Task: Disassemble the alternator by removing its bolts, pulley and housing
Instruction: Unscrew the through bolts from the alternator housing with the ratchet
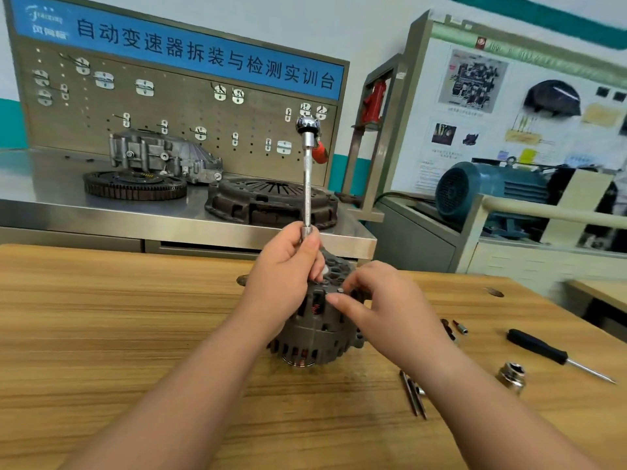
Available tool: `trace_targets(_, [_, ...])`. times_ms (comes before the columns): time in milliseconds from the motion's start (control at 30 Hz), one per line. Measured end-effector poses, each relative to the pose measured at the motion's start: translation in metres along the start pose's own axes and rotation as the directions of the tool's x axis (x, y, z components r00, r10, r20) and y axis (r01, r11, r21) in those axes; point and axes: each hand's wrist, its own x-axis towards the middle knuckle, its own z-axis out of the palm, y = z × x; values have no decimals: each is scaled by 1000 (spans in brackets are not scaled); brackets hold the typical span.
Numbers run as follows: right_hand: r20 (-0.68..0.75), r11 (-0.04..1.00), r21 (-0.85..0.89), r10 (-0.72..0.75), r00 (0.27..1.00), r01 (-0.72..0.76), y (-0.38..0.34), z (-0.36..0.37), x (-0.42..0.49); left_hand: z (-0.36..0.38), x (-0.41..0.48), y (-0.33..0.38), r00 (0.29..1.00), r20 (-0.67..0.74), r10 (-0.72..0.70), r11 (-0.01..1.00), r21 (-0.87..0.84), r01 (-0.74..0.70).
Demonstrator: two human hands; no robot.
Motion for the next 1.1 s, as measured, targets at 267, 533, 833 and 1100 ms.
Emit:
trace_targets(267, [-50, 999, 36, -31, 998, 33, -6, 4, 2, -2, -2, 0, 999, 42, 34, 999, 23, -34])
trace_targets(533, [-12, 995, 56, -80, 997, 81, -4, 3, 2, -3, -1, -1, 996, 85, 33, 999, 19, -35])
trace_targets(833, [61, 975, 97, -204, 977, 198, 2, -2, 6, -3, -1, 0, 988, 139, 62, 997, 30, -66])
trace_targets(1100, [181, 973, 175, -181, 967, 150, 8, -17, 16, -4, -3, 6, 987, 161, 11, 1000, 24, -15])
